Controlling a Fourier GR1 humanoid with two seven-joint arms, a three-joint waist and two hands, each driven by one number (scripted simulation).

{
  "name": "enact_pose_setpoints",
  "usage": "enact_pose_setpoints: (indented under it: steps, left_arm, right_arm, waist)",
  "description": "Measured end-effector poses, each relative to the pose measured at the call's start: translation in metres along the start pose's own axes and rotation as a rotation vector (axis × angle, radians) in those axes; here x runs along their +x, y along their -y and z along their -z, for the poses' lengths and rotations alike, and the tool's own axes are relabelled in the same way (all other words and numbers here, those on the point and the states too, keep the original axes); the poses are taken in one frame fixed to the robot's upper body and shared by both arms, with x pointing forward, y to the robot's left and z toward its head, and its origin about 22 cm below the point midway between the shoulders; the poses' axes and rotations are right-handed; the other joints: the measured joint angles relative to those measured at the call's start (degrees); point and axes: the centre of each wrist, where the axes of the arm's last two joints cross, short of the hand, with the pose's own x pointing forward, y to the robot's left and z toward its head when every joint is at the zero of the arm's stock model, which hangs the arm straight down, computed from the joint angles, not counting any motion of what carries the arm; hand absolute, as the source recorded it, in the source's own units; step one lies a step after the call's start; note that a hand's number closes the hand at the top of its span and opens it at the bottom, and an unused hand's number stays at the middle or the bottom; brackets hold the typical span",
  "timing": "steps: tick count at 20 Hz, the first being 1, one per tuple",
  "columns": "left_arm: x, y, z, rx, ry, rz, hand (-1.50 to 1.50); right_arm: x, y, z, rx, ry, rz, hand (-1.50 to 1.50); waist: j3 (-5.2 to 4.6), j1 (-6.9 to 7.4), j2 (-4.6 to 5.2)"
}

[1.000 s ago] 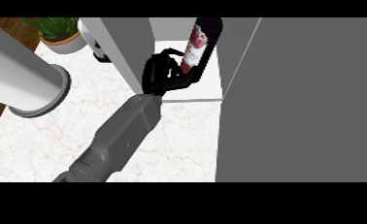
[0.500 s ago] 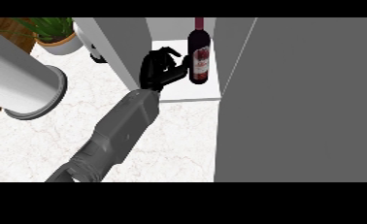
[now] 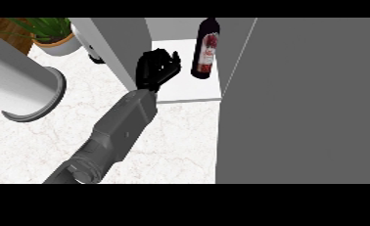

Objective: Pick up the wine, place it into the cabinet and close the cabinet

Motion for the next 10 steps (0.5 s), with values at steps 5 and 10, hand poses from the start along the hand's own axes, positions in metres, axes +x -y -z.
enact_pose_setpoints:
  steps: [5,10]
  left_arm:
    - [0.0004,-0.0001,0.0009,-0.011,0.061,-0.001,-1.5]
    - [0.0007,0.0013,0.0006,-0.048,0.112,-0.014,-1.5]
  right_arm:
    - [-0.0013,0.0035,0.0012,-0.005,0.001,-0.021,-1.5]
    - [0.0049,0.0052,0.0007,-0.017,0.002,-0.03,-1.5]
  waist:
    - [-0.26,0.05,0.26]
    - [-0.54,0.26,0.45]
